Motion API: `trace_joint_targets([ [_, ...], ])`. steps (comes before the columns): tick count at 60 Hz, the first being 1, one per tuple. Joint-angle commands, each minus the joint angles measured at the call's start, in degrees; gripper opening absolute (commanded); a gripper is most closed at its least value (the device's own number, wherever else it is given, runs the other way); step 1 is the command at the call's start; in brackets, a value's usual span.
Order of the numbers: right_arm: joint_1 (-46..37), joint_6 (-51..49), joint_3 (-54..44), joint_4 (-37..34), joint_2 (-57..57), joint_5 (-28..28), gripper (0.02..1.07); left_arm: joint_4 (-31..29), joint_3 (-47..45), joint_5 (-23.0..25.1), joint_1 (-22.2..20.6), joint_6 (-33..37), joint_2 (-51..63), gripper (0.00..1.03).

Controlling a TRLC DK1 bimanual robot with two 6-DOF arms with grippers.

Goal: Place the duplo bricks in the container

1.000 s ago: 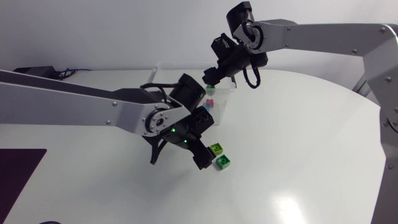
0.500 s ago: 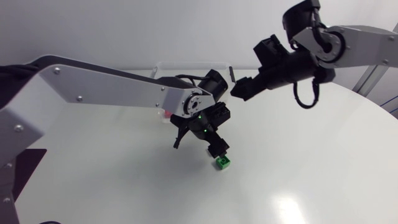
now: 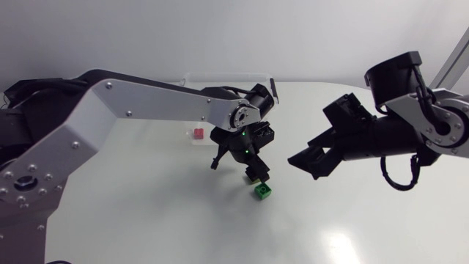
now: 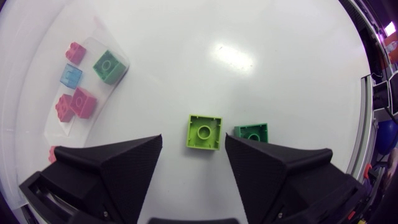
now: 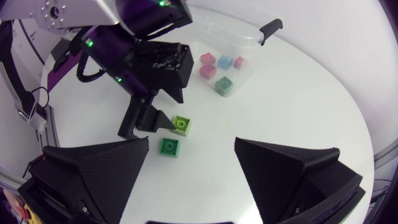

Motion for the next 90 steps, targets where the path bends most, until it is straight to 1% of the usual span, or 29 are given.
trace_joint_targets([
  [1,-0.2,-1.4,-3.6,-1.0,-2.3,-0.6,1.02,-1.4,2.2,-0.3,-0.1,1.4,2.8,0.67],
  [13,0.1,-2.3,-8.2,-1.9,-5.8,-1.0,1.02,-2.1,3.5,-0.7,-0.4,2.5,4.2,0.67],
  [31,1.1,-2.6,-11.8,-3.2,-7.9,-2.1,1.02,-6.0,8.4,-0.8,-0.7,3.9,8.0,0.67],
  [32,1.2,-2.5,-11.9,-3.2,-7.6,-2.1,1.02,-6.4,8.7,-0.8,-0.7,3.9,8.2,0.66],
  [34,1.8,-2.3,-12.2,-3.0,-6.8,-2.1,1.02,-6.6,9.1,-0.8,-0.7,4.2,8.8,0.55],
  [36,2.3,-2.1,-12.5,-2.5,-5.9,-2.0,1.02,-6.8,9.1,-0.8,-0.7,4.5,9.3,0.40],
  [37,2.8,-1.9,-12.5,-2.3,-5.4,-1.9,1.02,-6.8,9.2,-0.8,-0.7,4.5,9.8,0.27],
  [38,3.0,-1.8,-12.5,-2.3,-5.1,-1.9,1.02,-7.0,9.3,-0.8,-0.7,4.5,10.2,0.25],
  [43,4.2,-1.6,-12.5,-1.3,-3.2,-0.9,1.02,-10.0,9.7,-0.6,-0.6,6.1,10.8,0.23],
  [51,6.1,-1.2,-12.9,2.8,0.9,1.9,1.02,-8.9,5.6,0.1,-0.8,6.8,7.0,0.22],
  [56,8.0,-0.5,-13.1,7.1,4.2,4.8,1.02,-8.2,2.9,1.2,-0.6,6.9,2.8,0.22],
  [58,8.1,-0.5,-12.8,8.3,5.9,4.9,1.02,-8.2,2.2,1.2,-0.2,6.8,1.4,0.22],
  [61,8.5,-0.4,-12.1,9.7,8.5,5.2,1.02,-8.2,1.0,1.6,0.7,6.4,-1.8,0.22],
  [66,10.0,0.1,-10.9,12.2,12.4,7.3,1.02,-8.1,-0.8,2.4,2.0,6.1,-7.6,0.22],
  [77,13.4,2.6,-6.9,14.0,19.3,9.6,1.02,-8.1,-1.6,2.8,5.4,5.1,-19.0,0.22],
  [86,15.7,4.2,-2.7,14.3,24.0,11.9,1.02,-5.2,0.2,2.8,10.6,3.8,-21.7,0.22],
  [90,16.5,4.9,-0.9,14.3,26.7,13.3,1.02,-1.6,0.2,2.8,12.5,2.8,-21.7,0.22],
])
